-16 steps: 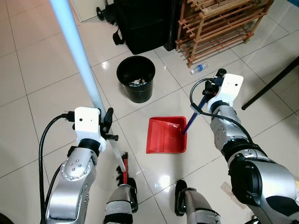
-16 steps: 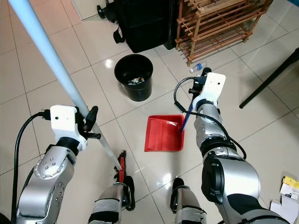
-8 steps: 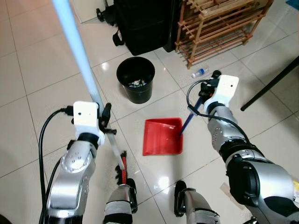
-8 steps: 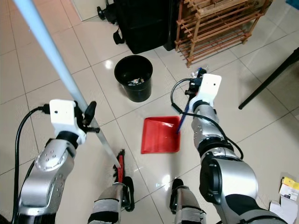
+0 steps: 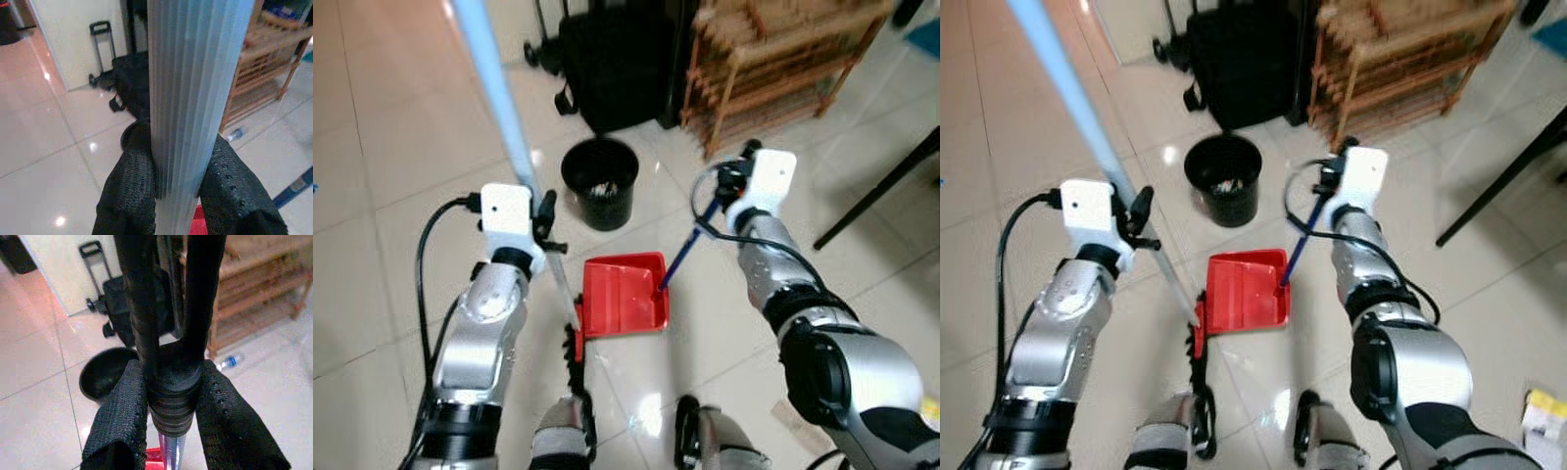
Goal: Sweep floor
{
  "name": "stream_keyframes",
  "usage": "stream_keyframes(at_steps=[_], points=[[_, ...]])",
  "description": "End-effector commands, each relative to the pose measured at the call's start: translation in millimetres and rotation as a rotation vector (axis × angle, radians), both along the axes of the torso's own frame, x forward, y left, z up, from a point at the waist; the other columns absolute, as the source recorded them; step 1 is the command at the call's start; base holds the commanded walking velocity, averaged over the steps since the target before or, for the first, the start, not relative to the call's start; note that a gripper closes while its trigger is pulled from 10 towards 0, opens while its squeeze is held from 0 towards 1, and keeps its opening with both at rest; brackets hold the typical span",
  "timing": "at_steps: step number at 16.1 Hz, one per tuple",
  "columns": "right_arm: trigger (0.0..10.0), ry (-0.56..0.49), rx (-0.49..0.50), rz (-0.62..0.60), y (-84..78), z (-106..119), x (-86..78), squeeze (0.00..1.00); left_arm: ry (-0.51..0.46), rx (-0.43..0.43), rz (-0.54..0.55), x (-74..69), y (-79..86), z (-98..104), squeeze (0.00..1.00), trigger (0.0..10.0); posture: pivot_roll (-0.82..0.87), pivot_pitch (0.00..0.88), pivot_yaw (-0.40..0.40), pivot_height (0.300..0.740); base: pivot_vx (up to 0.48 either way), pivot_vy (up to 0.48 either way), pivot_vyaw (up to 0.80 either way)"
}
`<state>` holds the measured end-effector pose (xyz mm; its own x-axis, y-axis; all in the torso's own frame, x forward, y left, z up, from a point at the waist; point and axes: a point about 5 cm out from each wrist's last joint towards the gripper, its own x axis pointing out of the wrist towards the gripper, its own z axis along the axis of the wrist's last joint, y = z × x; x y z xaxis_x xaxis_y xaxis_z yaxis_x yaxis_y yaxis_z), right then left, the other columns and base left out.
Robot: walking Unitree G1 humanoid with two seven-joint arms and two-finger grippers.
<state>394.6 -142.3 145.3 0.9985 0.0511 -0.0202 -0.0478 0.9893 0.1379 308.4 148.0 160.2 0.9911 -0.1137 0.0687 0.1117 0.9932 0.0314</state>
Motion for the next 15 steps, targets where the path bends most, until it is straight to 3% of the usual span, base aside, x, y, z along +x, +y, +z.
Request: stream_keyframes(at_steps=[1, 8, 11, 15], points=[[10.0, -0.041, 0.002, 0.014, 3.5, 10, 2.8, 0.0, -0.043, -0.006, -0.005, 0.8, -1.7, 6, 0.0, 10.0, 0.12, 0.11, 0.015, 0.74, 0.0, 0.0, 0.0], [10.0, -0.041, -0.017, 0.03, 6.9, 8, 2.1, 0.0, -0.043, -0.009, -0.017, 2.4, -4.7, 3, 0.0, 10.0, 0.12, 0.11, 0.009, 0.74, 0.0, 0.0, 0.0], [10.0, -0.055, -0.057, -0.003, -11.4, 10, 1.8, 0.0, -0.006, 0.004, -0.031, 6.8, -5.1, -7, 0.0, 10.0, 0.1, 0.11, 0.01, 0.74, 0.0, 0.0, 0.0], [10.0, -0.04, -0.038, -0.036, -18.2, 0, -3.2, 0.0, 0.016, -0.01, -0.004, 12.6, -6.0, -14, 0.0, 10.0, 0.08, 0.099, 0.022, 0.74, 0.0, 0.0, 0.0]])
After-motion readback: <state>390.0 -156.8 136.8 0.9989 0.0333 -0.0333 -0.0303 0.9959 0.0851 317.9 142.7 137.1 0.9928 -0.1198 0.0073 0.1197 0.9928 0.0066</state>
